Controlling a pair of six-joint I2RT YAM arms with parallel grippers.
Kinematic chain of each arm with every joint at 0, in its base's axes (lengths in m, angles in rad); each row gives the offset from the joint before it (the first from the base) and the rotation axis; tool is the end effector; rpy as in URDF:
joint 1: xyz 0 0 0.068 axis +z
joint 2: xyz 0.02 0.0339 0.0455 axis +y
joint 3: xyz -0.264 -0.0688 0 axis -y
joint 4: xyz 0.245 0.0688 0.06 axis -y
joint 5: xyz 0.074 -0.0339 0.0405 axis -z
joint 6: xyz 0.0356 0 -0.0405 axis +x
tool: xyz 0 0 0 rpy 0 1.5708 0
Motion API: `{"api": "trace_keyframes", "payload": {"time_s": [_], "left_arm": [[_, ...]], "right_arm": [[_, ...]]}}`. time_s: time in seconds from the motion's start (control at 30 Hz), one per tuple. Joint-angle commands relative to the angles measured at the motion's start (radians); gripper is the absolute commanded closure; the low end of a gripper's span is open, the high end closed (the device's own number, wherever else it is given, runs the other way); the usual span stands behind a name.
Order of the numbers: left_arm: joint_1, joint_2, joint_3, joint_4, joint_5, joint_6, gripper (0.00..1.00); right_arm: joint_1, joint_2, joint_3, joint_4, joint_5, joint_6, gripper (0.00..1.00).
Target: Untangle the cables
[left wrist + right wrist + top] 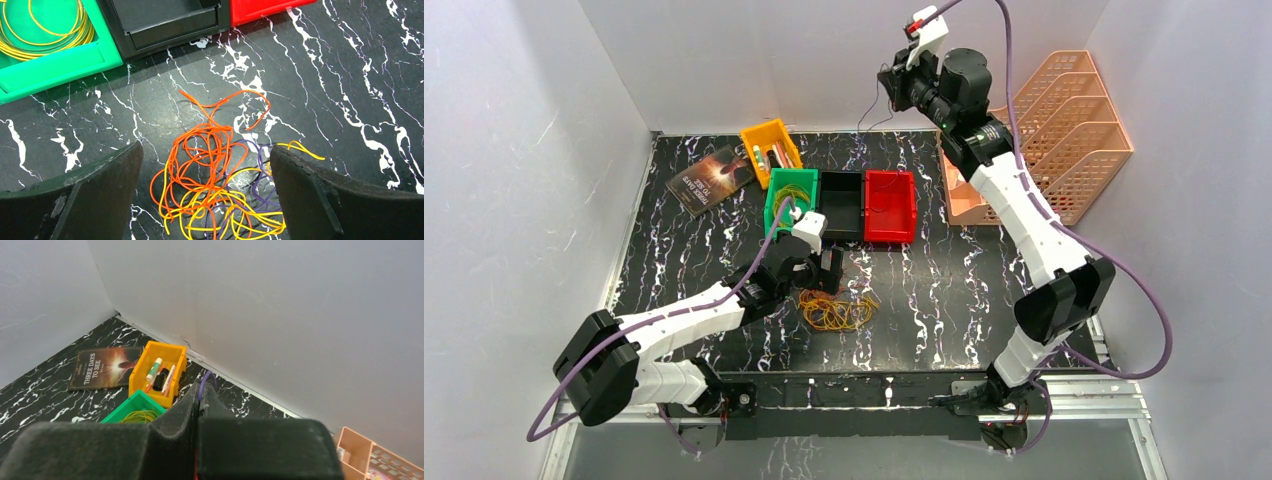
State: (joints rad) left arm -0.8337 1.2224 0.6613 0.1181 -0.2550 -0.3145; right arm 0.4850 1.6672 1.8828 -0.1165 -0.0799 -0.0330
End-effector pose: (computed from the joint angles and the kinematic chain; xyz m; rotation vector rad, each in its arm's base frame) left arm 0.1863 -0.1918 0.2356 0.3610 1.9986 -0.4773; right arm 0.3356 0.1801 0.4981 -0.4437 1.4186 0.4253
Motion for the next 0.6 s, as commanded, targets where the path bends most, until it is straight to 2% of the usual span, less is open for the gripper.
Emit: {"api": "trace_keyframes", "payload": {"time_s": [0.0, 0.33, 0.57], "left_arm": [[0.005, -0.013, 0.017, -0.011, -0.018, 0.000, 0.02], [0.005, -0.020, 0.017, -0.022, 0.000, 0.006, 0.02], [0.005, -0.039, 0.015, -0.019, -0.020, 0.012, 0.02]], "right_arm": [[-0.025, 0.020, -0.022, 0.064, -0.048, 0.080, 1.00], [-0.084, 0.059, -0.105, 0.058, -0.034, 0.136, 1.00], [-0.092, 0.068, -0.138, 0.009, -0.005, 0.116, 1.00]]}}
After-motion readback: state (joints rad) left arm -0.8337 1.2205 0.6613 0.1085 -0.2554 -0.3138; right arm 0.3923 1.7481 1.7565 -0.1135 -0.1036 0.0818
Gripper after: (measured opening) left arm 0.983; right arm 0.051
